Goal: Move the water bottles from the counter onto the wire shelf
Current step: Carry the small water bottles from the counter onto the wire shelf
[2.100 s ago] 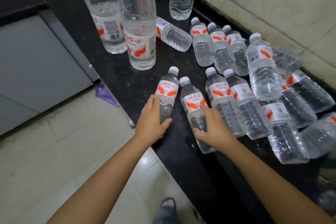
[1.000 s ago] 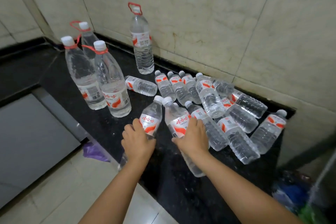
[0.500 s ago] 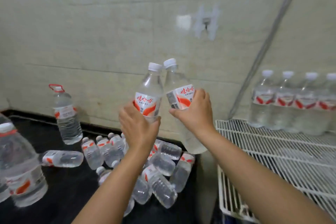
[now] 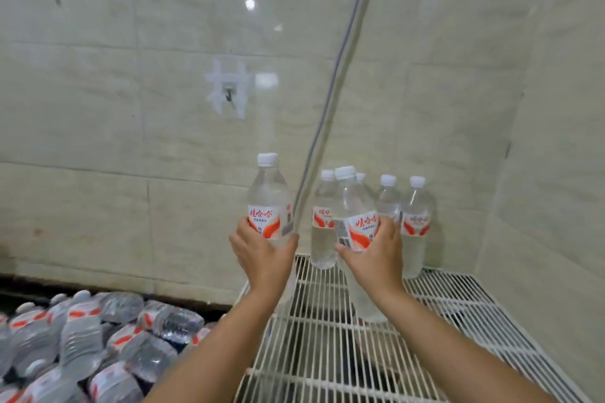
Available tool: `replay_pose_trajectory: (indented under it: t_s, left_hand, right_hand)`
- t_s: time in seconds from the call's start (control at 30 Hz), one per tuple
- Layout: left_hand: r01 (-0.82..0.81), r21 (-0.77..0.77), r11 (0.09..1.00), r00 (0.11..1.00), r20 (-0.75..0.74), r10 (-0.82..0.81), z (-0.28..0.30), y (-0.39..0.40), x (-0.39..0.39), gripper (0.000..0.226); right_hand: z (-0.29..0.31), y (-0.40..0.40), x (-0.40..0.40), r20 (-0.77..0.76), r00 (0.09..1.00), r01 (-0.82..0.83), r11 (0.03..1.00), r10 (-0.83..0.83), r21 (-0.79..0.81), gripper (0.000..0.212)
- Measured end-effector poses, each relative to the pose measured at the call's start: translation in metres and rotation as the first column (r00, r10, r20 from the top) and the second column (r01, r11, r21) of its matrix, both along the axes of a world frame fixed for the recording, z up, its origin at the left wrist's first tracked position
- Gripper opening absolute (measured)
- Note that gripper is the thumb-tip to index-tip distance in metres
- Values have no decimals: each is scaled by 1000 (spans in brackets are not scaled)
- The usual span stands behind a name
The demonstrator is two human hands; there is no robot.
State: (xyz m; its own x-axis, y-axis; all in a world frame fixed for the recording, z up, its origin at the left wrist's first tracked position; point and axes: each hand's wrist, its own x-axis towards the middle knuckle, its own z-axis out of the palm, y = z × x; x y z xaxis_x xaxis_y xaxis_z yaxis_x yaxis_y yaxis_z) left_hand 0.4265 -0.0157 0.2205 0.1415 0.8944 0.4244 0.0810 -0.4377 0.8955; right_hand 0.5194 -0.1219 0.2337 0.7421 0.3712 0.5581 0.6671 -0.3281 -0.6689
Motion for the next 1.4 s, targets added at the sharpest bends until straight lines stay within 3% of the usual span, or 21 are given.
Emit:
replay_pose_trajectory:
  t_s: [0.1, 0.37, 0.7, 0.83, 1.0, 1.13, 1.2, 1.27, 1.4]
  left_hand:
    - [2, -73, 997, 998, -65, -7, -3, -3, 30, 83]
    - [46, -139, 989, 996, -63, -55, -17, 9, 76, 79]
    - [157, -174, 972, 984, -53, -169, -21, 16, 115, 89]
    - [220, -142, 965, 955, -170, -242, -26, 13, 118, 97]
    - [261, -142, 955, 912, -288, -292, -26, 16, 111, 99]
    - [463, -99, 881, 808, -361, -466, -29, 28, 100, 93]
    - [510, -121, 852, 772, -372, -515, -33, 31, 95, 95]
    - [497, -117, 860, 787, -357, -504, -36, 31, 91, 94]
    - [468, -36, 883, 827, -335, -452, -39, 24, 89, 89]
  right_hand:
    - [-12, -3, 24, -78, 997, 7, 1000, -9, -13, 77]
    - [-13, 12, 70, -226, 973, -50, 999, 49, 4, 77]
    - [-31, 41, 89, -384, 920, 15, 971, 81, 240, 91]
    - [-36, 46, 90, -422, 901, 13, 964, 104, 266, 92]
    - [-34, 44, 94, -477, 875, -21, 991, 82, 132, 108]
    - [-33, 33, 97, -491, 847, -182, 979, 203, 91, 98]
    - [-38, 28, 94, -448, 867, -258, 966, 218, -30, 92]
    - [-44, 27, 90, -374, 909, -244, 962, 184, -121, 84]
    - [-53, 30, 80, -258, 964, -101, 990, 72, -99, 83]
